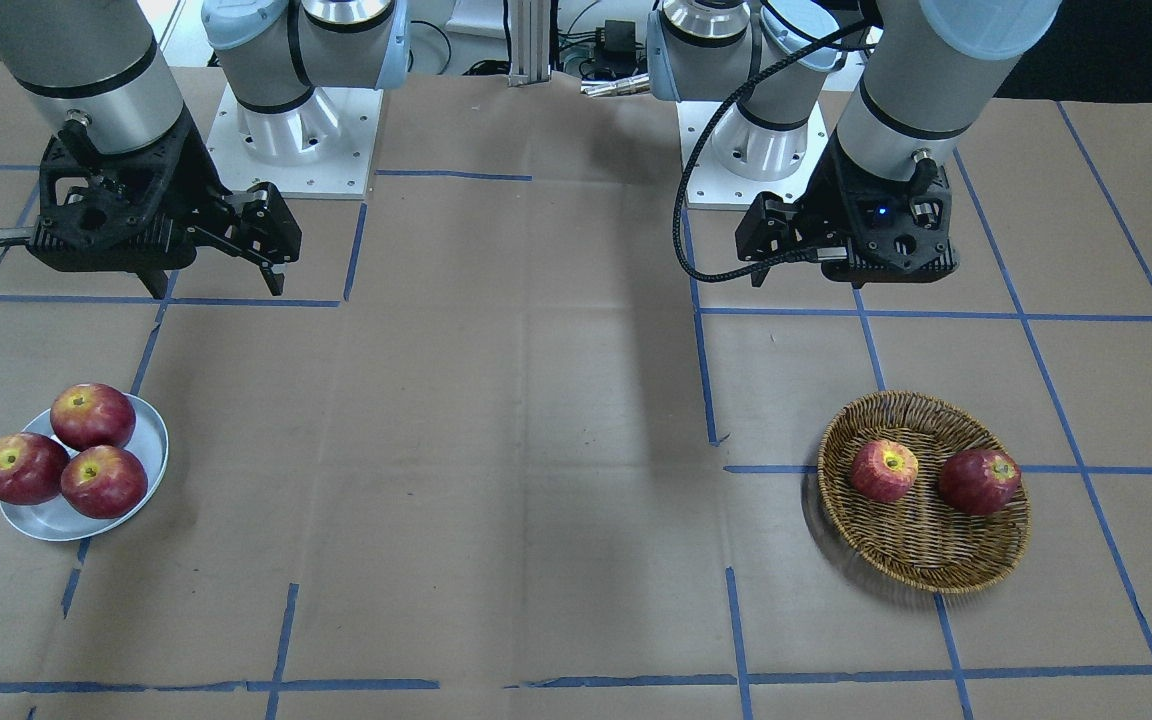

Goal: Transfer apple from basket to plate

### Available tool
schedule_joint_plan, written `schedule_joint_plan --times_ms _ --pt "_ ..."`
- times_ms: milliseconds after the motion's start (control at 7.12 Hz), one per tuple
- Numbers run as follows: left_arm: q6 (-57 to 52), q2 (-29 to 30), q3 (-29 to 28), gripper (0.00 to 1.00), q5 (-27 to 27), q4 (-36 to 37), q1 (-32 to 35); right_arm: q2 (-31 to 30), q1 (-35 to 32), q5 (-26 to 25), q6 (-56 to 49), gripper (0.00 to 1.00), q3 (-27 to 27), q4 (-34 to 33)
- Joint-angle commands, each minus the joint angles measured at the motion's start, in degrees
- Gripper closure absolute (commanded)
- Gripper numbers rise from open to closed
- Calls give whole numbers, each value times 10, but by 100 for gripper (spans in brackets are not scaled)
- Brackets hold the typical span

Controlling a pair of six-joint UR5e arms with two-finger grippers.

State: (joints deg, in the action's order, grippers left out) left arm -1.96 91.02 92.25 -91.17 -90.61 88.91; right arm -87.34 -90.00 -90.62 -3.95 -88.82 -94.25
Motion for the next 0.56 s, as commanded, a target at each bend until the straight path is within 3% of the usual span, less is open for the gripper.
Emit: schedule_joint_plan --times_ms 0,421 --pt "6 -2 1 1 1 -1 0 2 0 0 -1 0 -1 -16" --pt "7 -3 -4 1 -3 2 0 9 0 0 0 0 1 -17"
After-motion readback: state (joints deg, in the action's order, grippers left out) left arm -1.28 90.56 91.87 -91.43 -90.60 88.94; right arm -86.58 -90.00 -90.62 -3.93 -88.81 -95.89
